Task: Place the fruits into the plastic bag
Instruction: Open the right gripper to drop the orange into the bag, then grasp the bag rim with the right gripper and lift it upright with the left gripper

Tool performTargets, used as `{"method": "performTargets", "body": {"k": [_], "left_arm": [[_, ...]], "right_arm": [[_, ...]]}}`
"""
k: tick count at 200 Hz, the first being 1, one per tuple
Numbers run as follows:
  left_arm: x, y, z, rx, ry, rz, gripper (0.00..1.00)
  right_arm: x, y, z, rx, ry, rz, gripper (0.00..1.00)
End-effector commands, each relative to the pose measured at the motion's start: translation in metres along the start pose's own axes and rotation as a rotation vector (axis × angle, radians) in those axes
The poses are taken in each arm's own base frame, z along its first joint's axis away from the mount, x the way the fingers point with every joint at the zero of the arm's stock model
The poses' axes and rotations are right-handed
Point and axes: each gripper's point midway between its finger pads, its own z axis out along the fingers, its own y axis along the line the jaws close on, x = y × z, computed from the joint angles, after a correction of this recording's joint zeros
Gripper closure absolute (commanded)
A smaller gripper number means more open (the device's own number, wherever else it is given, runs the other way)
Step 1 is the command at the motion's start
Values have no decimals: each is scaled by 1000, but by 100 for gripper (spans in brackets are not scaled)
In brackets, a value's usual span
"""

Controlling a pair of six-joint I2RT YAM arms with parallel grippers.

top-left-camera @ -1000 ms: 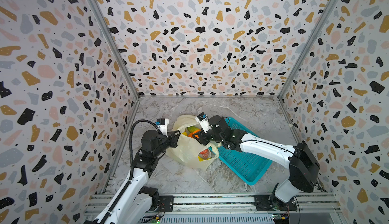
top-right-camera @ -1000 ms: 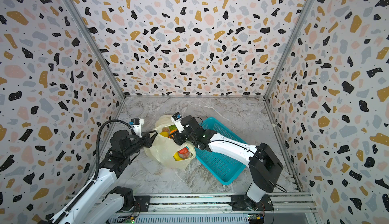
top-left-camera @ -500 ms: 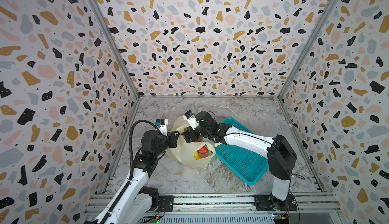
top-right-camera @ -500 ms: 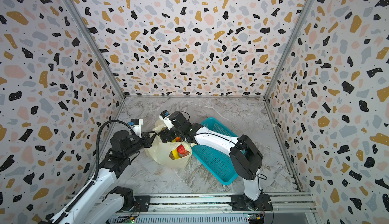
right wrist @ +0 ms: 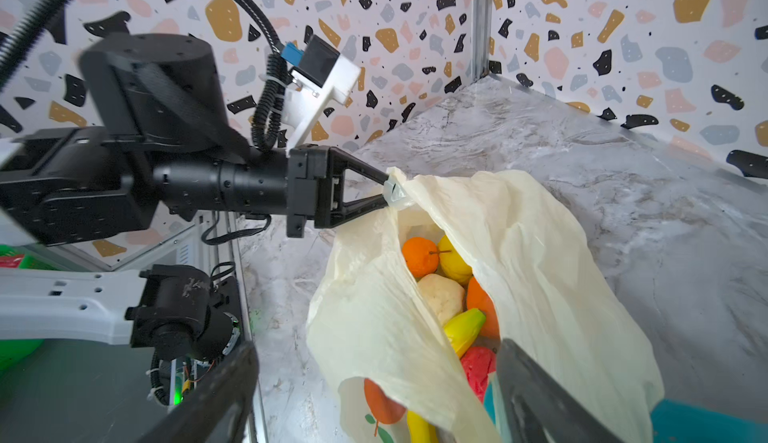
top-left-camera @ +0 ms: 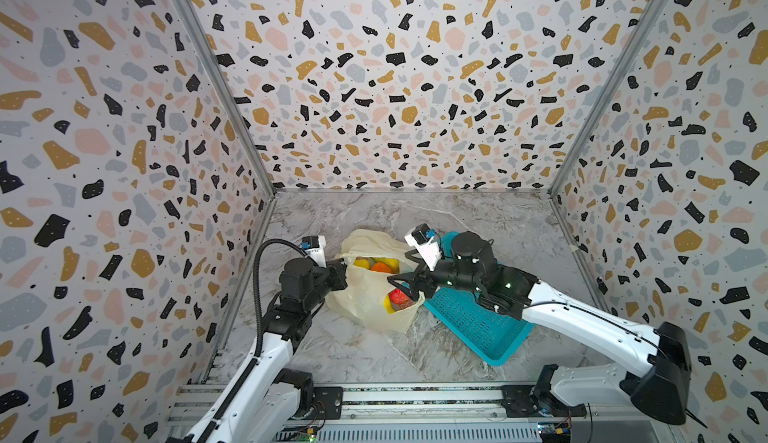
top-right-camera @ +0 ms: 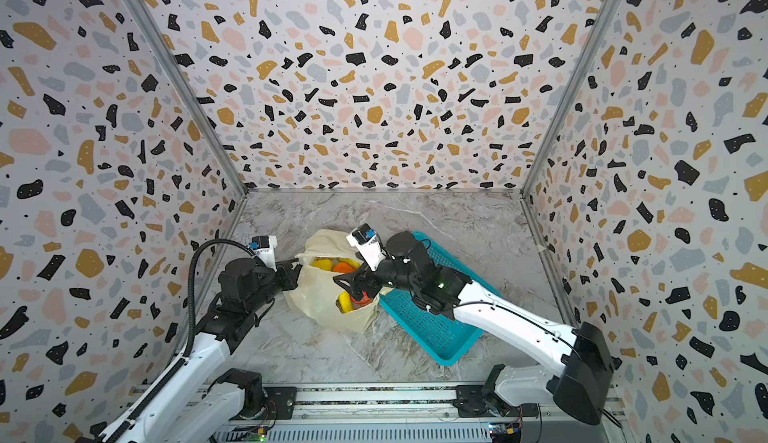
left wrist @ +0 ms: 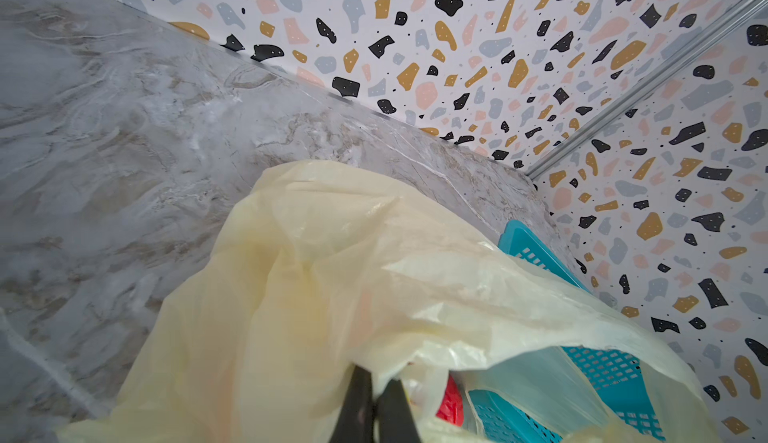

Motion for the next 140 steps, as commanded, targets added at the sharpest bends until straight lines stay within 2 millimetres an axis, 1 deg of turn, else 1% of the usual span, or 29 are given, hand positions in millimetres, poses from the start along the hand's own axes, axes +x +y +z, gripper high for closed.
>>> {"method": "performTargets", "body": {"k": [1, 18, 26, 28, 36, 40, 53, 69, 90, 127, 140], "left_arm": [[-10, -2, -2, -9, -32, -2, 100], [-10, -2, -3, -6, -32, 2, 100], [-10, -3, -3, -5, -33, 3, 100], [-10, -2, -3, -6, -33, 3, 100], [-10, -2, -2, -5, -33, 3, 100], [-10, -2, -2, -5, -32, 3, 100], [-9, -2, -2, -4, -31, 3, 100], [-7, -1, -2, -4, -28, 2, 100], [-7, -2, -1, -1, -27, 2, 100], [-9, -5, -2, 8, -26, 7, 100], [-10, -5, -3, 8, -29, 6, 100]], "right_arm": [[11, -6, -24, 64, -2, -24, 10], [24, -22, -42, 175, -11, -25, 10], [31, -28, -48, 210, -10, -29, 9], [32, -30, -49, 221, -10, -31, 7], [40, -36, -52, 250, 1, -36, 4], [44, -39, -52, 265, 9, -38, 0], [55, -49, -51, 314, 40, -37, 1], [66, -52, -41, 311, 81, -44, 1], [78, -57, -21, 303, 127, -40, 1], [84, -66, 13, 302, 152, -44, 1], [87, -67, 24, 286, 159, -41, 1]]}}
